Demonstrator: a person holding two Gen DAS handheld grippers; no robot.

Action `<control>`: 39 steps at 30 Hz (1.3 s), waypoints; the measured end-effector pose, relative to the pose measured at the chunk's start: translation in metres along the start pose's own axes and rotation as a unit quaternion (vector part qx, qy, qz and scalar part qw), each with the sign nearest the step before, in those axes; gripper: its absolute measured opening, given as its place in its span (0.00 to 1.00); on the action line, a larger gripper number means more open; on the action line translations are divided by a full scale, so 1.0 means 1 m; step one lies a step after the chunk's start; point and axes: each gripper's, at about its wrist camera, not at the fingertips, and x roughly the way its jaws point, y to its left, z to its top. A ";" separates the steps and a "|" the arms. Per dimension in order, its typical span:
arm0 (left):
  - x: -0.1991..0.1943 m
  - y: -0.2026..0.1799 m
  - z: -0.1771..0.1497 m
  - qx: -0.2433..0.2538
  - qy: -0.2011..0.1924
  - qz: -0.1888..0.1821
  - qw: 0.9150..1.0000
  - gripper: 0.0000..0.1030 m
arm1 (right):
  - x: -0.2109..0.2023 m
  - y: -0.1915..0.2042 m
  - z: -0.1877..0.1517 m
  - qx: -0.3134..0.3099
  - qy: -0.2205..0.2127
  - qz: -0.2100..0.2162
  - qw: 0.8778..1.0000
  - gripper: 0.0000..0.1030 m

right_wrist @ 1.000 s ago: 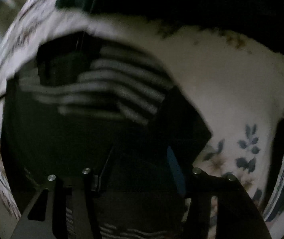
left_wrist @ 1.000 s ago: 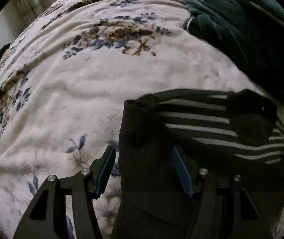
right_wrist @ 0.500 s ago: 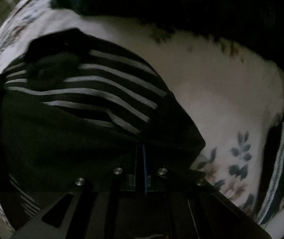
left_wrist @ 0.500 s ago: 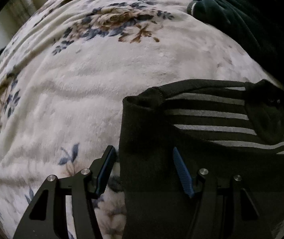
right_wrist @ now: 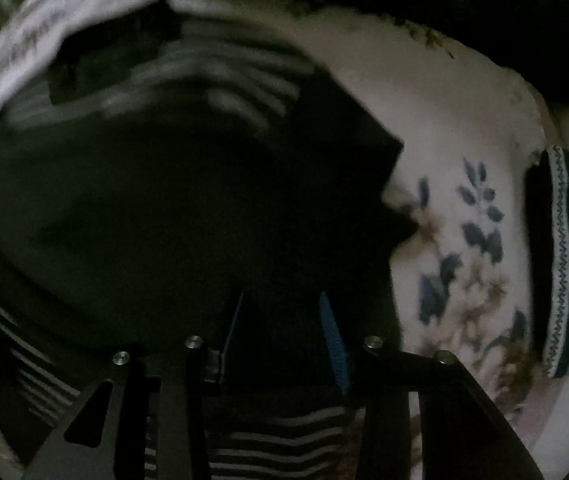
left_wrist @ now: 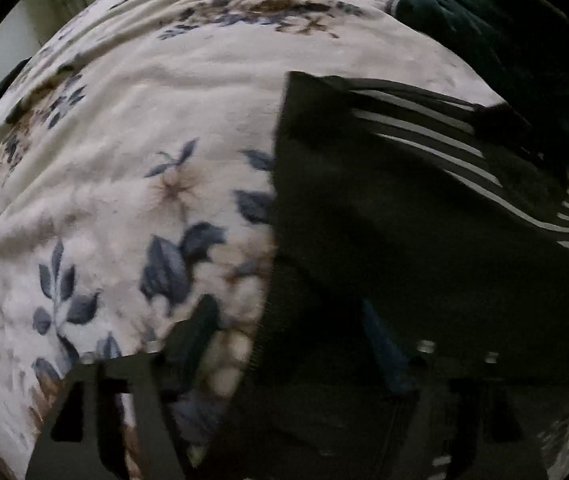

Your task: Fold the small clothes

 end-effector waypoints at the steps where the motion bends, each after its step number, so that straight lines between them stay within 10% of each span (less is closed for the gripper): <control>1: 0.001 0.003 0.002 -0.005 0.003 -0.008 1.000 0.79 | 0.000 -0.005 -0.003 0.019 0.000 0.011 1.000 0.39; 4: -0.011 0.002 0.005 0.000 0.000 -0.003 1.000 0.78 | -0.010 -0.019 -0.003 0.068 0.004 0.043 0.997 0.44; 9: -0.064 -0.022 -0.004 0.040 -0.040 0.006 0.998 0.84 | -0.046 -0.036 -0.017 0.131 -0.009 0.088 0.987 0.96; 19: -0.149 -0.119 -0.099 0.067 -0.053 -0.036 0.996 0.89 | -0.107 -0.074 -0.065 0.125 -0.022 0.154 0.980 0.96; 29: -0.144 -0.296 -0.308 0.094 0.110 -0.100 0.984 0.89 | -0.091 -0.176 -0.102 0.060 0.055 0.213 0.974 0.96; 35: -0.097 -0.346 -0.383 0.145 0.144 -0.063 0.977 0.87 | -0.067 -0.185 -0.067 0.026 0.046 0.235 0.970 0.96; 39: -0.094 -0.348 -0.386 0.182 0.071 -0.026 0.980 0.19 | -0.041 -0.173 -0.029 0.025 0.029 0.265 0.964 0.96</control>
